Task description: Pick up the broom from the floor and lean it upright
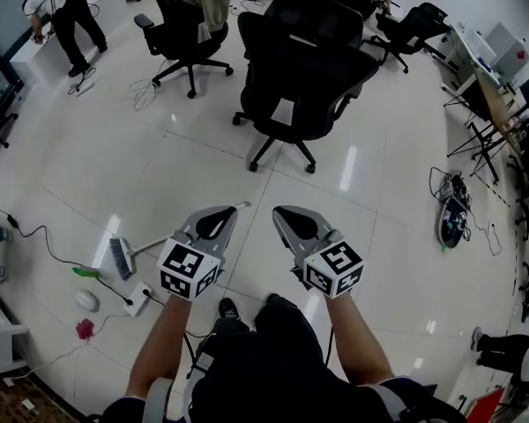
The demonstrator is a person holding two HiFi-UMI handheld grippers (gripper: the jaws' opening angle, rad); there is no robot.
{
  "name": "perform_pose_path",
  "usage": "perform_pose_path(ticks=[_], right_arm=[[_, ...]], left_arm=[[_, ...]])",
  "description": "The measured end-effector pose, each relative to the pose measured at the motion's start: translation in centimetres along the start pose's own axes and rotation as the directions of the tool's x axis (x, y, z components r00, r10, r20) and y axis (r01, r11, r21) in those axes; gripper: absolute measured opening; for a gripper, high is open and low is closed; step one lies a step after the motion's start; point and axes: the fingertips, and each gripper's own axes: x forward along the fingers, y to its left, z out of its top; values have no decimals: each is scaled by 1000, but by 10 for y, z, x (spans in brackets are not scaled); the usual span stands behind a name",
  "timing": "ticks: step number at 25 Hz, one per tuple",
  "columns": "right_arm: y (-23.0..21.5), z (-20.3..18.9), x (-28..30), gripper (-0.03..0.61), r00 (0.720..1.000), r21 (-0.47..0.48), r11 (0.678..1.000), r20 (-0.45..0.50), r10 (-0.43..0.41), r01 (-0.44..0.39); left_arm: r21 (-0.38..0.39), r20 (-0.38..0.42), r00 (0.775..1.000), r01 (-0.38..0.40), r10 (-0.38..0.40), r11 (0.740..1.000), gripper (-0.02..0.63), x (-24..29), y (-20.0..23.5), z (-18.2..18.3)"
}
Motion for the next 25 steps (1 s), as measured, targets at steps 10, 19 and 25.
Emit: perform_pose_path(ticks=[10,19,25], right_arm=[[-101,-49,43,6,998,55,997,-47,-46,48],[-181,-104,93,6,997,85,994,-34,-71,74],[-206,-180,122,6,987,87,983,-13,-161,162]], left_arm=[[14,-60,995,78,-77,997,2,115,43,-45],[-9,-132,977,169,-169,986,2,208,87,-117],[15,-221,952,221,-212,975,2,245,121,-226]])
